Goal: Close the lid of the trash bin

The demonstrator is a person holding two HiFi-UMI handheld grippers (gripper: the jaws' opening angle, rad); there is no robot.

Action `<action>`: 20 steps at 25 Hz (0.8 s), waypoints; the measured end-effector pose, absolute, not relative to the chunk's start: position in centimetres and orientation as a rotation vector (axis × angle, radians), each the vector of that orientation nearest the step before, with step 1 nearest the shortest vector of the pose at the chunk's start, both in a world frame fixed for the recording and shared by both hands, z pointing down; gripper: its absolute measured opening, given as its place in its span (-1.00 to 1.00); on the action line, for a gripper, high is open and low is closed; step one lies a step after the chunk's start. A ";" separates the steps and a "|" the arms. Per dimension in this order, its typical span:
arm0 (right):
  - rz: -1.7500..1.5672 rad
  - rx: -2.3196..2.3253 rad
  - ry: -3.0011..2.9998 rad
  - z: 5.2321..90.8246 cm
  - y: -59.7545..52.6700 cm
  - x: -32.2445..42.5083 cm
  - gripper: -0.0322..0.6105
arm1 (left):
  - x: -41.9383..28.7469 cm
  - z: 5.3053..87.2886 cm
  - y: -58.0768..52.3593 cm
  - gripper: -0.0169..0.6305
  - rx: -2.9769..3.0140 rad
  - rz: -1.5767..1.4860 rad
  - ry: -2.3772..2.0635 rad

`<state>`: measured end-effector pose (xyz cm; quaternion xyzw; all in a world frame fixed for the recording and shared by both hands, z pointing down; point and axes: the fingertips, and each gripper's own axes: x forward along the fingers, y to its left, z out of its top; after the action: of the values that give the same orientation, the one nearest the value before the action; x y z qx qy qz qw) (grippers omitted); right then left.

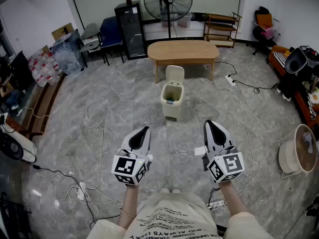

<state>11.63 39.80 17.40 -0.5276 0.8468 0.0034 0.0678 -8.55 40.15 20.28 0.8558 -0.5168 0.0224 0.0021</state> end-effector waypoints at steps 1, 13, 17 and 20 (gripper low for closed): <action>0.015 -1.590 2.551 17.4 39.8 11.7 -0.89 | -8.5 20.3 40.2 -0.88 2.683 0.071 -1.622; -0.031 -1.442 2.644 18.1 39.9 12.2 -0.88 | -7.5 20.8 40.8 -0.88 2.655 0.080 -1.647; -0.052 -1.471 2.659 19.3 39.8 12.8 -0.58 | -7.0 21.5 41.4 -0.88 2.641 0.088 -1.658; -0.097 -1.481 2.649 20.0 39.2 13.3 -0.41 | -6.8 21.9 41.5 -0.88 2.627 0.093 -1.666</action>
<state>13.32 39.24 20.00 -0.4869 0.8713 -0.0319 0.0524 -6.76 41.54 21.86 0.8441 -0.5352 0.0298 0.0146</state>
